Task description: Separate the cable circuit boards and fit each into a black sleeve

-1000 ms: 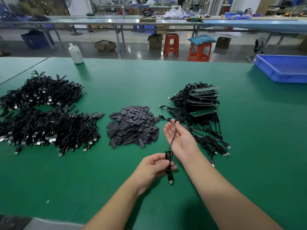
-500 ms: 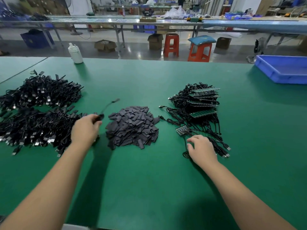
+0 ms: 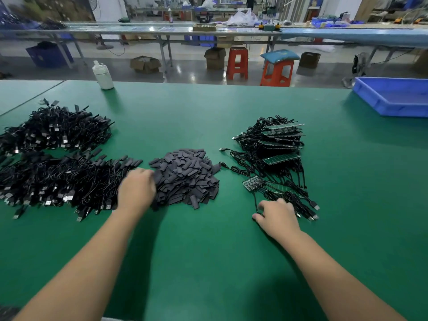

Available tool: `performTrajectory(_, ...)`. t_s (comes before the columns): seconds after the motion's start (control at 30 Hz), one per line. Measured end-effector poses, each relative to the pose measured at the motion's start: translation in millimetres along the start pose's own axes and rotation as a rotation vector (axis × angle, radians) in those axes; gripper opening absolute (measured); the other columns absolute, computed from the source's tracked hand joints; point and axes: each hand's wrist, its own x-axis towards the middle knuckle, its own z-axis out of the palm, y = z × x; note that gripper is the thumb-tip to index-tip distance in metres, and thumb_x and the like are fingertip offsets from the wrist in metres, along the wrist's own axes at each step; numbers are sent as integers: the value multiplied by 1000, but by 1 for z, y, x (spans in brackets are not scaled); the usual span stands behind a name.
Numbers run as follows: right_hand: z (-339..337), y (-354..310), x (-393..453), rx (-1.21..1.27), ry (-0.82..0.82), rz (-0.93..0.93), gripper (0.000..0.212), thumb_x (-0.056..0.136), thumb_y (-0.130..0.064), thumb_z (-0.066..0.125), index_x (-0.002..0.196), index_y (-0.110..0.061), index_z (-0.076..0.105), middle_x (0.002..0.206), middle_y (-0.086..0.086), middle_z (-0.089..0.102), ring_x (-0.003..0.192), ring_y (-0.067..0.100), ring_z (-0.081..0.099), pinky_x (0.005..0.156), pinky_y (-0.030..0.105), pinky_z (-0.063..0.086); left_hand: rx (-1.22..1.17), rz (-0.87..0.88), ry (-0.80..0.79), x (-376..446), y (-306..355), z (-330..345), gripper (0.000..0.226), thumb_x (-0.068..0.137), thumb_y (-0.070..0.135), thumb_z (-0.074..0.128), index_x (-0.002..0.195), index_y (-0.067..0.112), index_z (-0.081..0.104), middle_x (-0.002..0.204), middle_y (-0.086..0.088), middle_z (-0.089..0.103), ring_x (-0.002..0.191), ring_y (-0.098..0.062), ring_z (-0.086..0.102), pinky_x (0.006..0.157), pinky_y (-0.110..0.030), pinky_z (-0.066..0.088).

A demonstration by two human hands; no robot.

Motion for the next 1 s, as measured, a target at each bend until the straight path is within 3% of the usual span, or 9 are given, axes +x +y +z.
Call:
performTrajectory(0.1, 3, -6, -2, 200, -85, 23, 21, 96, -38, 57, 106, -21, 63, 98, -2, 69, 91, 22, 62, 74, 31, 49, -361, -89, -228, -25, 59, 22, 19, 94, 17, 58, 103, 23, 74, 88, 4, 74, 63, -10, 62, 61, -23, 49)
performTrajectory(0.2, 8, -15, -10, 282, -94, -61, 12, 94, -37, 59, 94, -25, 59, 78, -10, 56, 80, 19, 59, 61, 29, 41, -860, -365, -534, -56, 118, 49, 21, 96, 17, 58, 114, 13, 68, 87, -1, 74, 73, -17, 70, 71, -32, 58)
performTrajectory(0.37, 19, -30, -28, 267, -37, -252, 15, 93, -43, 59, 101, -31, 61, 96, -8, 56, 92, 19, 59, 75, 32, 45, -1256, -636, -525, -63, 168, 59, 29, 94, 16, 63, 120, 4, 56, 92, -9, 69, 81, -20, 68, 81, -33, 59)
performTrajectory(0.53, 22, -33, -37, 257, 51, -390, 23, 93, -38, 60, 114, -29, 66, 117, -9, 62, 111, 17, 54, 87, 33, 46, -1271, -814, -651, -64, 189, 57, 10, 89, 5, 68, 85, 0, 60, 78, -20, 64, 54, -21, 60, 55, -28, 52)
performTrajectory(0.63, 21, -31, -41, 181, 86, -409, 28, 94, -49, 55, 107, -29, 68, 108, -8, 64, 102, 17, 54, 85, 33, 44, -1338, -876, -595, -66, 195, 56, 10, 87, -7, 63, 80, 0, 60, 69, -19, 60, 46, -21, 59, 45, -26, 52)
performTrajectory(0.7, 19, -27, -42, 218, 164, -325, 39, 96, -58, 43, 98, -27, 68, 92, -7, 63, 91, 16, 52, 80, 34, 45, -1244, -763, -529, -65, 195, 54, 3, 88, -1, 65, 88, 2, 65, 77, -15, 66, 62, -24, 65, 60, -32, 58)
performTrajectory(0.77, 10, -19, -36, 327, 301, -192, 43, 99, -55, 39, 107, -23, 67, 99, -6, 63, 98, 14, 51, 88, 33, 46, -992, -487, -422, -59, 191, 48, 3, 90, 11, 68, 90, 13, 69, 84, -3, 71, 77, -20, 67, 77, -31, 57)
performTrajectory(0.9, -25, -1, -12, 333, 406, -182, 60, 97, -51, 49, 146, -18, 41, 149, 0, 43, 142, 20, 29, 118, 40, 26, -777, 21, -311, -52, 189, 21, 10, 93, 18, 65, 90, 28, 68, 80, 20, 67, 77, 9, 59, 67, -1, 38)
performTrajectory(1.0, -55, 6, 0, 344, 395, -313, 60, 93, -45, 60, 146, -21, 44, 147, -3, 46, 143, 21, 30, 118, 44, 26, -756, 236, -283, -49, 191, 9, 10, 93, 16, 65, 98, 22, 71, 84, 16, 71, 76, 12, 61, 74, -4, 44)
